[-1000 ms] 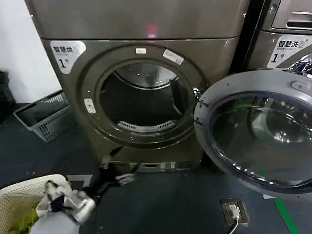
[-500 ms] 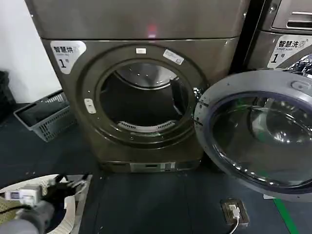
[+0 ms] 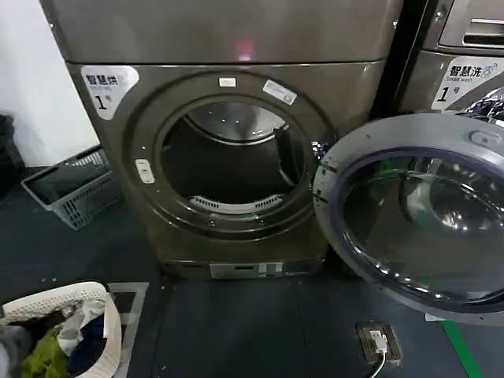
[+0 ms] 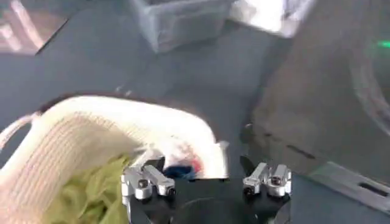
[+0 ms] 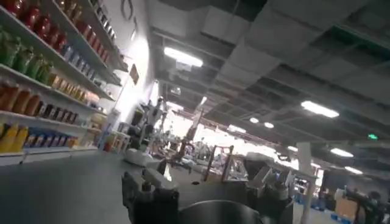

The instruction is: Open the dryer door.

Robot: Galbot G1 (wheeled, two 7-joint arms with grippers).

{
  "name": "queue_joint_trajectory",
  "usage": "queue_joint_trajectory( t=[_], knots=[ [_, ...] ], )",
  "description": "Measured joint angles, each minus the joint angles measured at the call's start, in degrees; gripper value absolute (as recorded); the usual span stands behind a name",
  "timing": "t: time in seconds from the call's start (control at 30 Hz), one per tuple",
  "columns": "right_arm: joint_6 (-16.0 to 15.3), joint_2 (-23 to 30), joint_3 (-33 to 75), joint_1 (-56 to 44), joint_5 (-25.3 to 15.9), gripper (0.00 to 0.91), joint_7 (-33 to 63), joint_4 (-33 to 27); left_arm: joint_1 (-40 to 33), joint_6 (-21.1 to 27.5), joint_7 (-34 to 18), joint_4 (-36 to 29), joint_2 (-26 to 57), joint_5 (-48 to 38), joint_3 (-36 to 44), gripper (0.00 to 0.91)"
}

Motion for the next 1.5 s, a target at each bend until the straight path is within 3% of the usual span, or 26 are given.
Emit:
queue_joint_trajectory(
  t=[0.43,0.63,1.5],
  knots=[
    [0.44,0.27,-0.41,0.44,0.97,0.907,-1.44,-0.19,-0.86,-0.02,-4.25,12.1,1.67,-12.95,-2.45,0.907],
    [2.46,0.1,-0.43,0.39,0.83,0.907,-0.85,-1.44,-0.75,-0.02,-4.17,12.87,1.71,-14.1,-2.33,0.907],
    [3.84,0.45,-0.42,0.6,0.44,0.907,-1.12,-1.96,0.84,-0.02,-4.5,12.31,1.49,-16.04,-2.27,0.907]
  ],
)
